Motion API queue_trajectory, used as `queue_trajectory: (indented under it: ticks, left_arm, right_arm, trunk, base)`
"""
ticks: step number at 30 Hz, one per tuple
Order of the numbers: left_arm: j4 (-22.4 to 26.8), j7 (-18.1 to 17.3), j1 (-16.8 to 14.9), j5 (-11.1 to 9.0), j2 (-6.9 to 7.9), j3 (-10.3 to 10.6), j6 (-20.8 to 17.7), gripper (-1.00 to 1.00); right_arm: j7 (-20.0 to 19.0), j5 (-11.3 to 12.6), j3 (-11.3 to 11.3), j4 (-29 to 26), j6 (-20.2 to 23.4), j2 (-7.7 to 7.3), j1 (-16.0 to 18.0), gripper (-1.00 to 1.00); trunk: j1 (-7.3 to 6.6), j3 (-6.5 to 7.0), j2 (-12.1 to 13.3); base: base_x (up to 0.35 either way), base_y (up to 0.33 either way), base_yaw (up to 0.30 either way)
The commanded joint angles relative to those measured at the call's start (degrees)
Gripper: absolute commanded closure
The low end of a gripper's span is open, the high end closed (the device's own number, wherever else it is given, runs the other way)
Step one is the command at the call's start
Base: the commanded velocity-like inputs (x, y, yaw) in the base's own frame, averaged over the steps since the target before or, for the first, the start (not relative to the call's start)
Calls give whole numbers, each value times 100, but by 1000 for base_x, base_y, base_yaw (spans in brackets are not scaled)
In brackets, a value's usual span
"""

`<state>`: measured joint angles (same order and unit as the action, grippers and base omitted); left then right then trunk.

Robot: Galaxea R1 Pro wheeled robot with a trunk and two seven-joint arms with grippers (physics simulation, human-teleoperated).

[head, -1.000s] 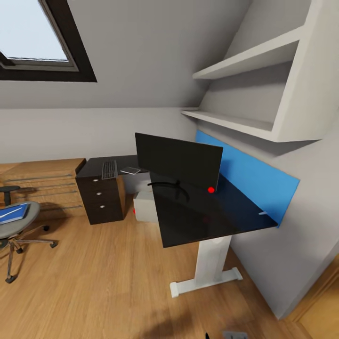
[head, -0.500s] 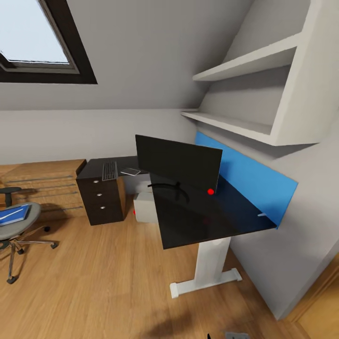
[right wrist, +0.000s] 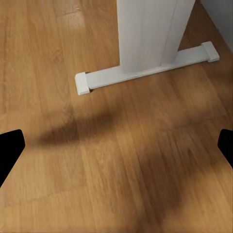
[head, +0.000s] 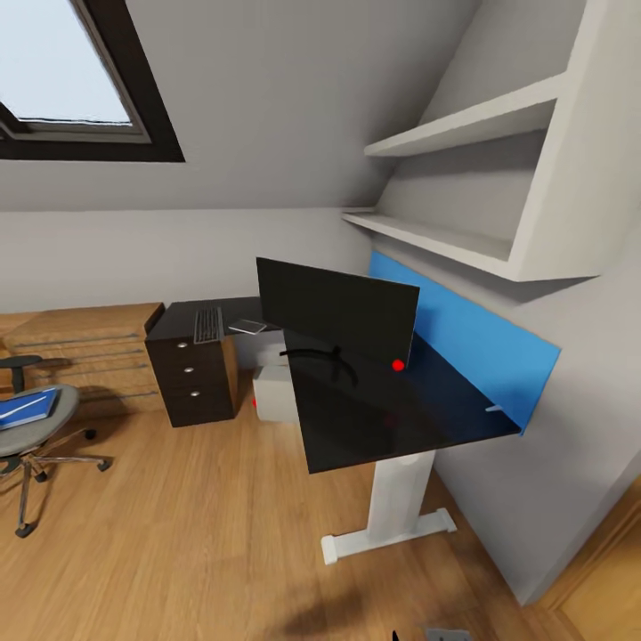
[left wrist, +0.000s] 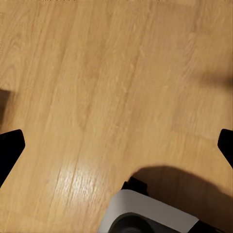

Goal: In the bedroom, organize the workspace by keeping the computer under the desk, ensuring the monitor is on the desk, placing the keyboard on the desk next to the monitor, placing the mouse on the desk next to the keyboard, moving the folder from the swivel chair onto the desk next to the mouse, stacking the notebook on top of the folder with the pen on top of the notebook, and positioning the swivel chair next to the desk.

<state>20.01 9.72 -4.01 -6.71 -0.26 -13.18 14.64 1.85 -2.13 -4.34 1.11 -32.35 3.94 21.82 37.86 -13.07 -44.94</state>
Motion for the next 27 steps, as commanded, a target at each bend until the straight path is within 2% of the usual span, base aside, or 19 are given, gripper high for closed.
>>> queue_trajectory:
  ticks: [1, 27]
  left_arm:
    - [-2, 6, -3, -60, 0, 15, 22, -100]
    - [-6, -14, -3, -50, -66, 24, 21, -100]
  right_arm:
    - [8, -26, -41, 12, -26, 1, 7, -100]
    - [8, -27, -41, 12, -26, 1, 7, -100]
  trunk:
    - [-22, 11, 36]
    - [-593, 477, 1078]
  base:
    - [0, 0, 0]
    - [0, 0, 0]
